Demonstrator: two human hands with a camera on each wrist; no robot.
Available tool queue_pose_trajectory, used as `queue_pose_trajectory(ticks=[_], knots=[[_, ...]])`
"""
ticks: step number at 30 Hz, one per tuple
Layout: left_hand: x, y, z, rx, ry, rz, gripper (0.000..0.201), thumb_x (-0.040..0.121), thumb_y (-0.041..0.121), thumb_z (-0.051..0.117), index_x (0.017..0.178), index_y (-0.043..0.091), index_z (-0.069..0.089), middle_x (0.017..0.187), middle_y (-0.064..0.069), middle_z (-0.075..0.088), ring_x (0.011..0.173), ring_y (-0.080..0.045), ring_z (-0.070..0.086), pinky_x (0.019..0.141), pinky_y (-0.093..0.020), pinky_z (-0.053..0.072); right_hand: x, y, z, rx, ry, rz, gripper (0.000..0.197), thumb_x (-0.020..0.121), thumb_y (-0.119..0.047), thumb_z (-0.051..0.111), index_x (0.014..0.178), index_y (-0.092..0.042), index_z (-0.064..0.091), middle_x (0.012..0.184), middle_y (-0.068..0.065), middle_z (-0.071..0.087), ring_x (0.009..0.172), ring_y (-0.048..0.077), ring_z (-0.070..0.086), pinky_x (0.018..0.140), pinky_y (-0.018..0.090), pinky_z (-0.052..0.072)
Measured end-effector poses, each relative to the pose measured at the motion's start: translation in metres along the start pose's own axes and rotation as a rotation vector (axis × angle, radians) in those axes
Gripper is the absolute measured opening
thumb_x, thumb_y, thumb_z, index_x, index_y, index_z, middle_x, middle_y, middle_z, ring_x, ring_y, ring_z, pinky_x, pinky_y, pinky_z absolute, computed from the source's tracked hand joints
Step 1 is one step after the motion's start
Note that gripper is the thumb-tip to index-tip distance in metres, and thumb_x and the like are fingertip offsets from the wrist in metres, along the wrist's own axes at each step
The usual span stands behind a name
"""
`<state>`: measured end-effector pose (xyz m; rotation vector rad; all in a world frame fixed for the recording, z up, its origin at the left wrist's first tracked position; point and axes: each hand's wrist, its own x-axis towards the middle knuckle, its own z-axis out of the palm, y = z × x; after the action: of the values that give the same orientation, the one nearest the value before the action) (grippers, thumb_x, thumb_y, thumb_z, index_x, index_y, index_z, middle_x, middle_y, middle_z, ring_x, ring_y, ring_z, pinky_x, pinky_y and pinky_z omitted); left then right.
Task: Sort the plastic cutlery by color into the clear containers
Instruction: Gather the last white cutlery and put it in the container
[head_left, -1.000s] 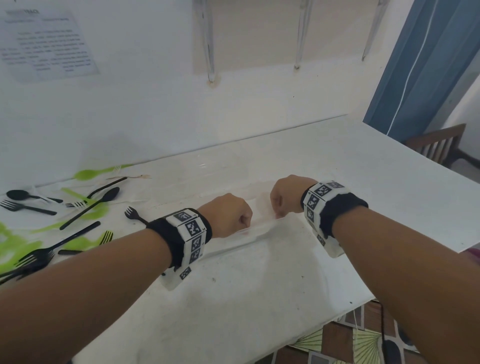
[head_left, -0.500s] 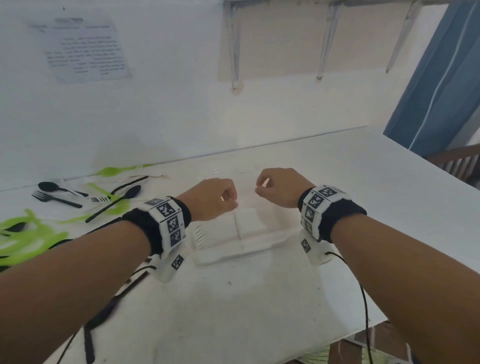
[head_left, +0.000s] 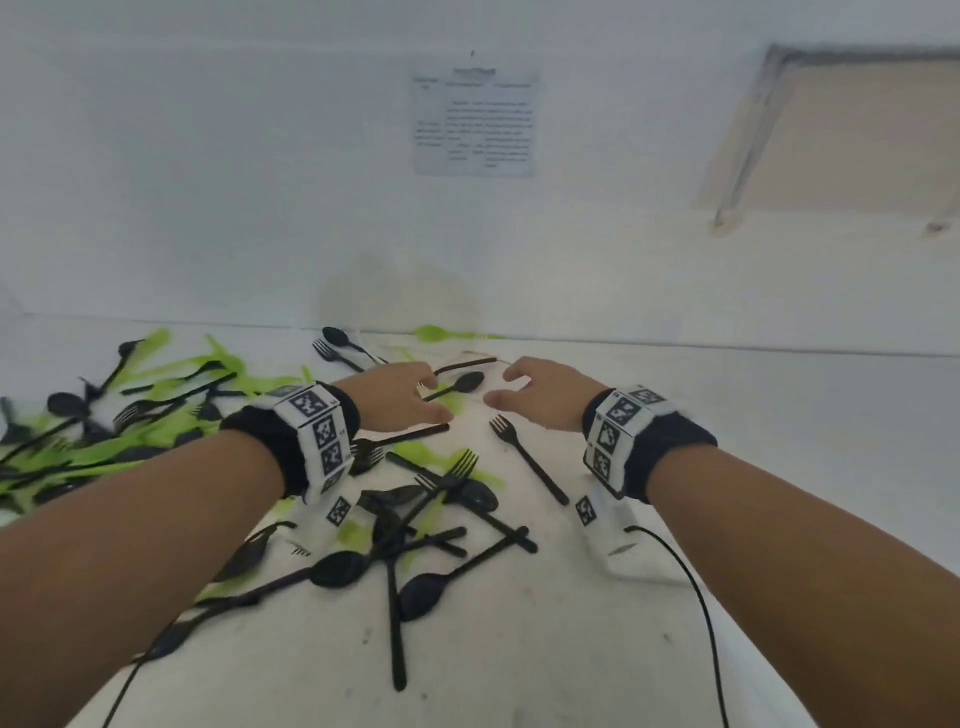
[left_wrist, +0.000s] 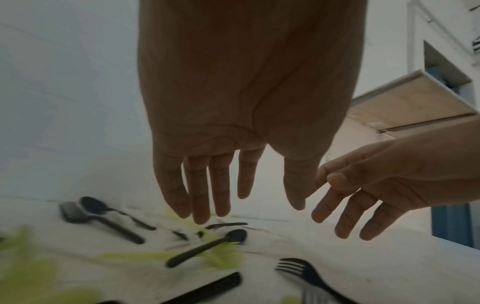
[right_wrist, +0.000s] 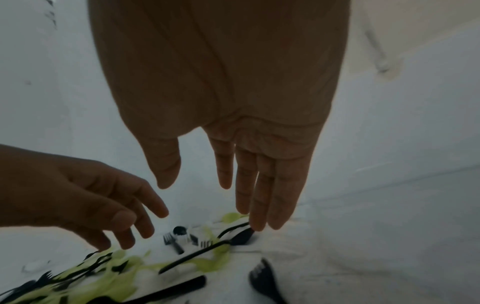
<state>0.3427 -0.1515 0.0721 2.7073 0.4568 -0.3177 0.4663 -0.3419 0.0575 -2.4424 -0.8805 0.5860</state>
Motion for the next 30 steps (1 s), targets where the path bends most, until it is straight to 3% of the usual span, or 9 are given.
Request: queue_pose_trajectory(ticks=[4,9,13,16,18,22,26,30], knots=[[0.005,-0.064,-0.006,-0.032,0.001,-0.037,0.061,0.094,0.057,0.063,0.141,0.019,0.051,0.133,-0.003,0.062,0.118,-0.022,0.058,0.101,-0.034,0.045,0.034,-0.038,0.036,-0.103,-0.004,-0.012,0.057,0.094,-0.055,0.062,0.141,-0.023,0.055,0.140,0.001,0.058,0.128,0.021,0.054,0.105,0.033,0.041],[0.025,-0.126,-0.015,0.008,-0.040,-0.022,0.055,0.098,0.053,0.059,0.141,0.020,0.051,0.135,-0.003,0.060,0.121,-0.022,0.056,0.100,-0.034,0.044,0.077,-0.065,0.067,-0.160,0.019,0.069,0.050,0.096,-0.047,0.061,0.140,-0.023,0.057,0.140,0.002,0.059,0.128,0.023,0.054,0.108,0.035,0.043],[0.051,-0.152,-0.021,0.030,-0.058,0.041,0.048,0.100,0.048,0.058,0.138,0.019,0.054,0.131,-0.004,0.061,0.120,-0.023,0.057,0.101,-0.034,0.044,0.097,-0.067,0.075,-0.190,0.092,0.146,0.037,0.098,-0.036,0.059,0.133,-0.024,0.061,0.133,0.002,0.063,0.121,0.024,0.058,0.103,0.034,0.046],[0.072,-0.155,-0.020,0.070,-0.056,0.131,0.038,0.103,0.041,0.054,0.132,0.018,0.059,0.127,-0.003,0.063,0.116,-0.022,0.058,0.096,-0.031,0.043,0.101,-0.061,0.074,-0.255,0.145,0.203,0.031,0.098,-0.021,0.054,0.127,-0.025,0.064,0.133,0.005,0.062,0.121,0.026,0.057,0.101,0.032,0.045],[0.088,-0.150,-0.016,0.108,-0.045,0.189,0.031,0.103,0.038,0.052,0.125,0.018,0.062,0.123,-0.002,0.064,0.113,-0.022,0.058,0.094,-0.032,0.043,0.101,-0.054,0.072,-0.311,0.142,0.251,0.039,0.099,-0.013,0.048,0.135,-0.021,0.060,0.140,0.007,0.056,0.128,0.027,0.053,0.105,0.031,0.043],[0.117,-0.126,-0.006,0.172,-0.016,0.247,0.027,0.103,0.034,0.049,0.118,0.017,0.063,0.115,-0.004,0.065,0.107,-0.025,0.059,0.095,-0.039,0.048,0.102,-0.035,0.068,-0.428,0.034,0.328,0.045,0.101,-0.014,0.047,0.145,-0.018,0.053,0.147,0.010,0.051,0.134,0.028,0.050,0.110,0.035,0.042],[0.132,-0.109,0.004,0.220,-0.035,0.201,0.016,0.097,0.025,0.056,0.108,0.013,0.058,0.111,-0.009,0.064,0.099,-0.029,0.061,0.088,-0.042,0.052,0.108,-0.028,0.066,-0.524,0.022,0.289,0.030,0.099,-0.021,0.052,0.126,-0.019,0.066,0.130,0.009,0.061,0.121,0.029,0.059,0.104,0.038,0.048],[0.135,-0.113,0.011,0.139,-0.066,0.155,0.026,0.094,0.019,0.063,0.119,0.014,0.057,0.118,-0.007,0.064,0.107,-0.027,0.060,0.092,-0.039,0.050,0.114,-0.027,0.066,-0.537,0.056,0.232,0.023,0.099,-0.027,0.053,0.112,-0.028,0.071,0.122,0.007,0.056,0.113,0.031,0.058,0.098,0.043,0.051]])
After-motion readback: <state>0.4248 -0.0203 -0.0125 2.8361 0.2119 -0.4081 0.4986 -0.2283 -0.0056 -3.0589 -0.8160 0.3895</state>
